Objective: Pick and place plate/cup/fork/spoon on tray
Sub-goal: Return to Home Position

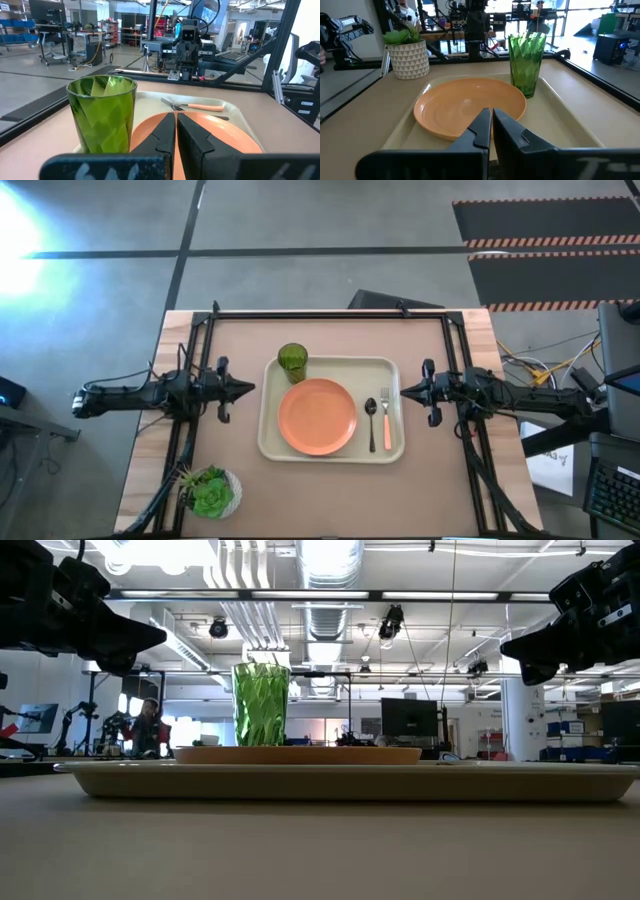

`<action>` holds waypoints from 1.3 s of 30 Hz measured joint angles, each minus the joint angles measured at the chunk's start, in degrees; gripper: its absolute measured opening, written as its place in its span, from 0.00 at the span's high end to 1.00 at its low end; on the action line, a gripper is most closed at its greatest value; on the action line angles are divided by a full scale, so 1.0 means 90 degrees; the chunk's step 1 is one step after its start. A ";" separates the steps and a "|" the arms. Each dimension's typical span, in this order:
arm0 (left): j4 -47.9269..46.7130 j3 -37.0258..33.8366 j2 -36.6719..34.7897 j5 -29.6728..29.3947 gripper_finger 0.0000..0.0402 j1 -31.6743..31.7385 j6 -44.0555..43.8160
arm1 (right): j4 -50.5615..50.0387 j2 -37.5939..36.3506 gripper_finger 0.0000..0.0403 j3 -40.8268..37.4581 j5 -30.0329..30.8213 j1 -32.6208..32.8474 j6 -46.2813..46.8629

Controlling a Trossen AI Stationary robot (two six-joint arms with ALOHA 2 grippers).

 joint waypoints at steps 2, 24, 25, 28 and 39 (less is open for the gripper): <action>0.0004 0.0000 0.0000 0.0009 1.00 0.0001 0.0000 | 0.0000 0.0000 0.98 0.0000 0.0000 0.0000 0.0000; -0.0095 0.0000 0.0475 0.0014 1.00 0.0000 0.0028 | 0.0002 0.0000 0.98 0.0002 0.0000 0.0000 0.0000; -0.0095 0.0000 0.0509 0.0012 1.00 0.0000 0.0027 | 0.0002 0.0000 0.98 0.0002 0.0000 0.0000 0.0000; -0.0095 0.0000 0.0618 0.0012 1.00 0.0000 0.0027 | 0.0002 0.0000 0.98 0.0002 0.0000 0.0000 0.0000; -0.0095 0.0000 0.0954 0.0007 1.00 0.0000 0.0027 | 0.0004 0.0000 0.98 0.0002 0.0002 0.0000 0.0000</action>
